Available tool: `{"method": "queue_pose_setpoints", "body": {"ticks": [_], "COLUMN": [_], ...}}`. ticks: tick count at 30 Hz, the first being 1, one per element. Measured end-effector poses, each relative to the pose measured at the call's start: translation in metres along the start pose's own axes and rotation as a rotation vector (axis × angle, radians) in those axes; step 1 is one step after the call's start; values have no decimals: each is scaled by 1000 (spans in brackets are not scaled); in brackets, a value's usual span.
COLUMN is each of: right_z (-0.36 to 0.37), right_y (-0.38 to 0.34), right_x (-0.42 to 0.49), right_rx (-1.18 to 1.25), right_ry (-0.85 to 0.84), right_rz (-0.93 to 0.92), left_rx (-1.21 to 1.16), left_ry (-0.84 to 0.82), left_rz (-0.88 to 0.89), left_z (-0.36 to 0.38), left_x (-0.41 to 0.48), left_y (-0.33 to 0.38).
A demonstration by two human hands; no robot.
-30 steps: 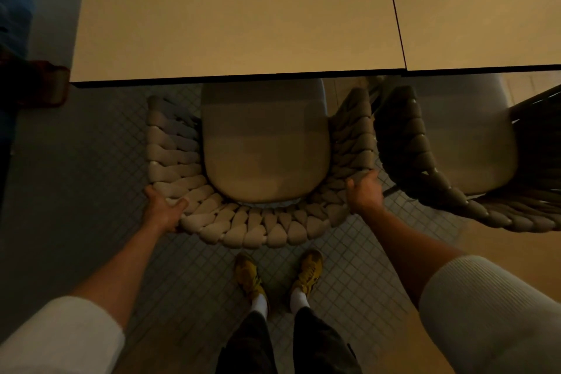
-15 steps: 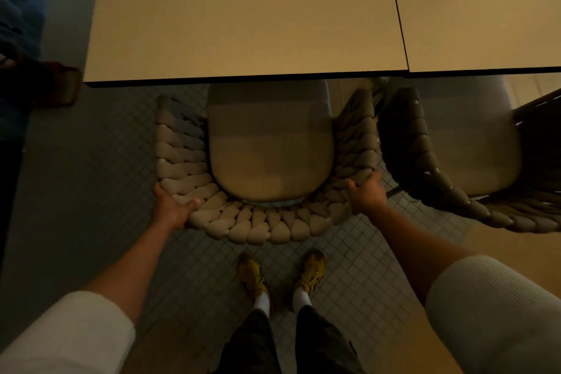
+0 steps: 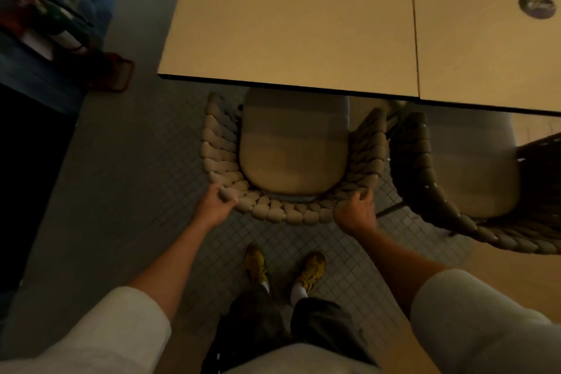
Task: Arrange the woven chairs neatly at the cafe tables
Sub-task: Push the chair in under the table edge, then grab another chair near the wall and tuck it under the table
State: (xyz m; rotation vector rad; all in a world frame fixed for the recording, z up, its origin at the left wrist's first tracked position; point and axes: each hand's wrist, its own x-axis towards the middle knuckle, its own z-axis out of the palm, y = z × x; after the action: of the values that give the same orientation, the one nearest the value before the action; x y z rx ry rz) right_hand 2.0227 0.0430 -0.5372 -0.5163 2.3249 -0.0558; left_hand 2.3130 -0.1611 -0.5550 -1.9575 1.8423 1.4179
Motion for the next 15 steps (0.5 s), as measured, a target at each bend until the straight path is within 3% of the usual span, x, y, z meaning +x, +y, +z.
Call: {"method": "queue_pose_setpoints", "body": {"ticks": [5,15], "right_z": [1,12], "right_y": [-38,-199], "right_x": [-26,-68], "right_rx": [-210,-495], "right_ry": [-79,-158], "right_rz": [-257,-666], "left_rx": [-10,560], "left_ry": [-6,136], "left_rz": [51,131], "left_z": [-24,-141], "left_x": [-42,-49], "left_y": [-26,-78]}}
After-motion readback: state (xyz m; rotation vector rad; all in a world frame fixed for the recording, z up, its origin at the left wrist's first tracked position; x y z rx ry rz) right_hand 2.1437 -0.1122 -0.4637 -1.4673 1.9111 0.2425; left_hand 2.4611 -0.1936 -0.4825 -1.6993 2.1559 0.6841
